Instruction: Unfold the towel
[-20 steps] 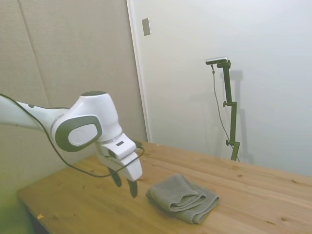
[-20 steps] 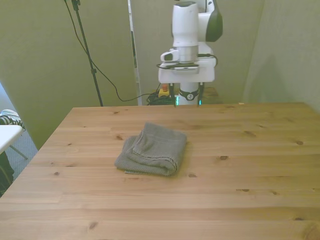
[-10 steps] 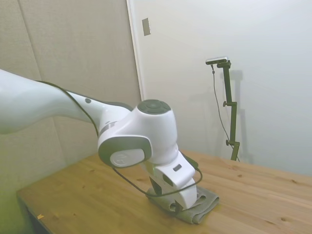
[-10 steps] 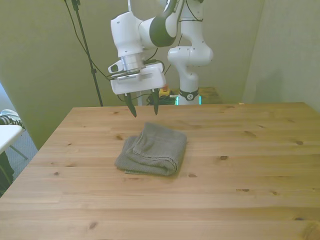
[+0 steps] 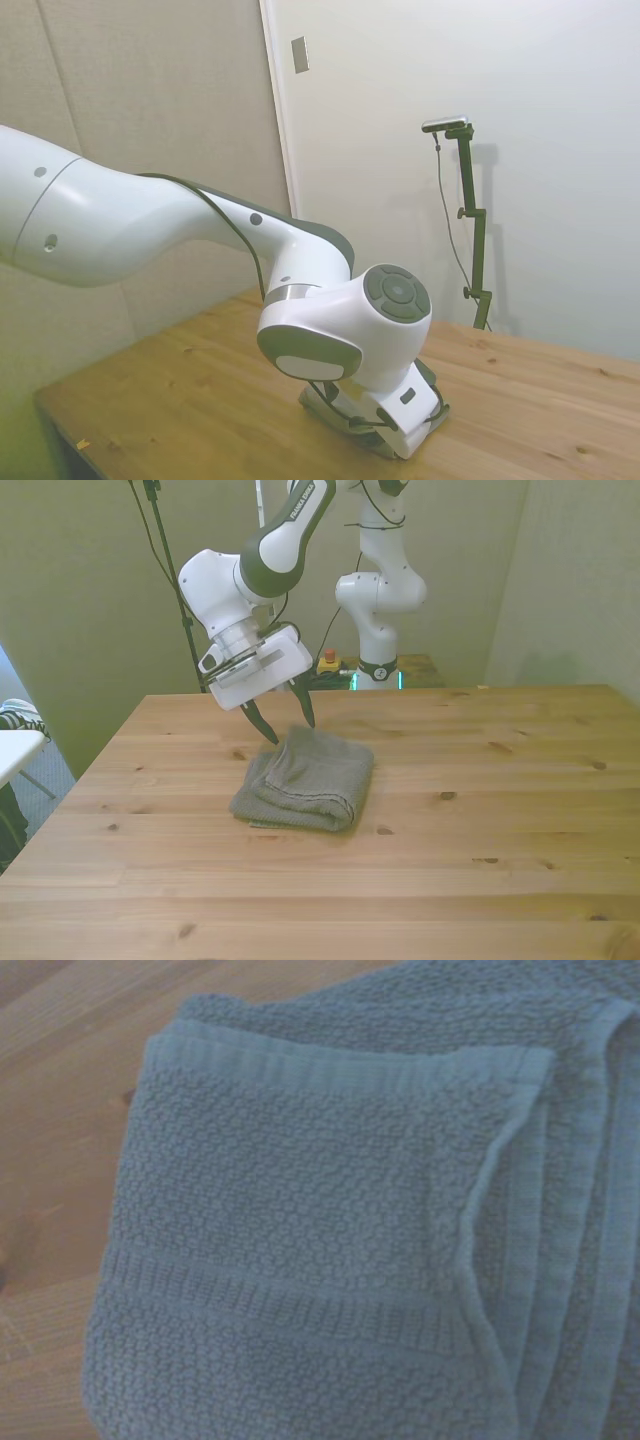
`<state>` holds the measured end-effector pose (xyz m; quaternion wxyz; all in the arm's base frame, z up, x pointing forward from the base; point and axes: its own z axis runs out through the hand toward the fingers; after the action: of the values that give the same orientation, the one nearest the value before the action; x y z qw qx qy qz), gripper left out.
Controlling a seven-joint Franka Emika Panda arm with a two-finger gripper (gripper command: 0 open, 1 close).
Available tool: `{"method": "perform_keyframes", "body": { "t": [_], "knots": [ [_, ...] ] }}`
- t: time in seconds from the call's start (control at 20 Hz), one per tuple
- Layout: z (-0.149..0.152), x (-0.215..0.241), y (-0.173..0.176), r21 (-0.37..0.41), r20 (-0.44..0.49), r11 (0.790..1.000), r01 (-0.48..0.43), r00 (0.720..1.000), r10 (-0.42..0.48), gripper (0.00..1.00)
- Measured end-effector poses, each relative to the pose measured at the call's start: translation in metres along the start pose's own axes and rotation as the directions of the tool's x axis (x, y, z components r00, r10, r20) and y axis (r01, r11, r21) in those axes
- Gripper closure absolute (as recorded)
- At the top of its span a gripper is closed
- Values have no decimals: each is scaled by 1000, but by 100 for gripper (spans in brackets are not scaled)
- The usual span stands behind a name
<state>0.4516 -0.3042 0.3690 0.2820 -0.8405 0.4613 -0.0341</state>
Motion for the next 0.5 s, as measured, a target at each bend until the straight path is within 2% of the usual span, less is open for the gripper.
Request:
{"method": "perform_keyframes", "body": {
  "t": [0.25,0.5],
  "knots": [
    [17,5,5,49,20,999,16,1000,-17,100],
    [16,6,11,64,34,998,21,999,-23,100]
  ]
}}
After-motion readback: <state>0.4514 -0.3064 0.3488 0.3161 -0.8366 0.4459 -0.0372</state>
